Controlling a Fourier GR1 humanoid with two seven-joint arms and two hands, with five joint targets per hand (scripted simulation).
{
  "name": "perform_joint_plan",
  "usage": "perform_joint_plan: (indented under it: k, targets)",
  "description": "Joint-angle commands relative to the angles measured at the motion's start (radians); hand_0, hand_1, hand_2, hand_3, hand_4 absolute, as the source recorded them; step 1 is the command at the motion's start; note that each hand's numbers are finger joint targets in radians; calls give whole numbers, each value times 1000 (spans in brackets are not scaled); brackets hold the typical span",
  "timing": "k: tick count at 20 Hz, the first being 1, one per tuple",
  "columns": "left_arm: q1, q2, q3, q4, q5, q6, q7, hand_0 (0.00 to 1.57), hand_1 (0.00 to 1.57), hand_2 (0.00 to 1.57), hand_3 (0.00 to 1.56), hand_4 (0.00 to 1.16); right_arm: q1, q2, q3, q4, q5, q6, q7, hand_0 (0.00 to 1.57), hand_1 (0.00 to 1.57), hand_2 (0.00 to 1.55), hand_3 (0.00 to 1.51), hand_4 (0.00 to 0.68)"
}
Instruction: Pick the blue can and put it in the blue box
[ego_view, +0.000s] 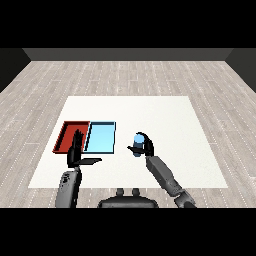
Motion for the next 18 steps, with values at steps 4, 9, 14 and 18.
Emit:
perform_joint_plan:
  k: [4,9,14,18]
  targets:
    - [-39,-14,-15,56,-42,31,-25,0,0,0,0,0,-68,1,-45,98,26,-16,21,1461,1461,1455,1438,543]
    - [22,-46,-67,-27,-66,49,5,0,0,0,0,0,15,0,36,-44,46,-61,-17,1462,1462,1462,1311,453]
    - [31,4,-11,22,-6,-25,-58,0,0,0,0,0,-24,0,70,-149,134,-154,30,1451,1451,1470,1345,486]
    - [-42,-16,-46,8,-21,-5,44,0,0,0,0,0,45,-2,92,-307,216,-165,80,1459,1459,1480,1354,518]
